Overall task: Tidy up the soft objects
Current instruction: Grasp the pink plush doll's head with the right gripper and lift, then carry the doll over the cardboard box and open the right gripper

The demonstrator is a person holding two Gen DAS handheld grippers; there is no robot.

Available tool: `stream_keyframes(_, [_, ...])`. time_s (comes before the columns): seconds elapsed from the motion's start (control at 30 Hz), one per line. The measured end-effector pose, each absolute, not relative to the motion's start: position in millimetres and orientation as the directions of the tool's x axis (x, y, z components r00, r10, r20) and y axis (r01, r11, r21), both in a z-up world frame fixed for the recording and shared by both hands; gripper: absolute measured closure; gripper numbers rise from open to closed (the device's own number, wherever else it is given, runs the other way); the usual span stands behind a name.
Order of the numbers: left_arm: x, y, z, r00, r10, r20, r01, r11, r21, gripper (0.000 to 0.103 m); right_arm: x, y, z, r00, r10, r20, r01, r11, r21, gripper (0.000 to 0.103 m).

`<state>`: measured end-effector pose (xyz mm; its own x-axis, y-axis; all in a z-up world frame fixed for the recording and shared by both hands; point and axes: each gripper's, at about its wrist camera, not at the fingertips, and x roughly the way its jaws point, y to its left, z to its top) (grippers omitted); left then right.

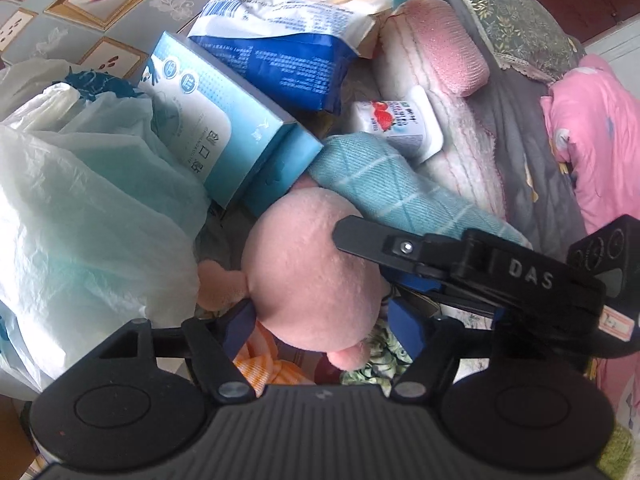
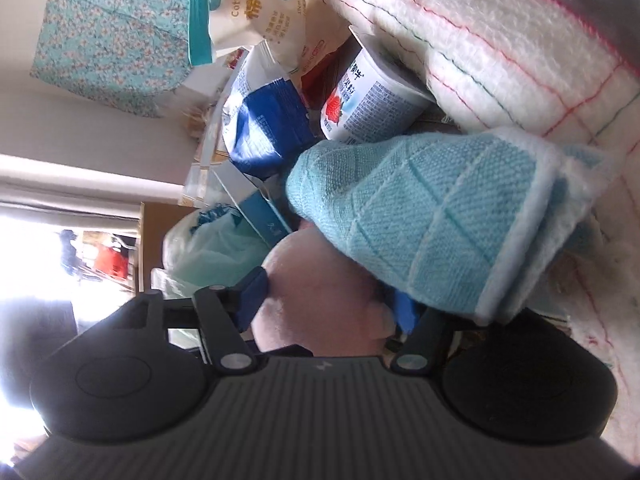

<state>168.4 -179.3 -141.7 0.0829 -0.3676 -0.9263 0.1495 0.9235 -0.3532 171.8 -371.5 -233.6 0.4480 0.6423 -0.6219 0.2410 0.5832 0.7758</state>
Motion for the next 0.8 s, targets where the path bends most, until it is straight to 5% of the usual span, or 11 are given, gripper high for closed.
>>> stream_keyframes(0.37, [153.3, -178.2, -85.5, 0.132, -0.398, -0.908, 0.254, 0.899, -0.357, 0.030, 151.2, -381.4, -202.3, 0.522, 0.672, -0.525, 0.242, 0.473, 0.847, 0.045])
stream_keyframes(0.8, [134.4, -118.3, 8.9, 0.182, -0.487, -0.854, 0.405, 0.829, -0.386, 0.030, 110.3, -333.1, -104.1, 0.642, 0.625, -0.443, 0.181, 0.438, 0.880, 0.045])
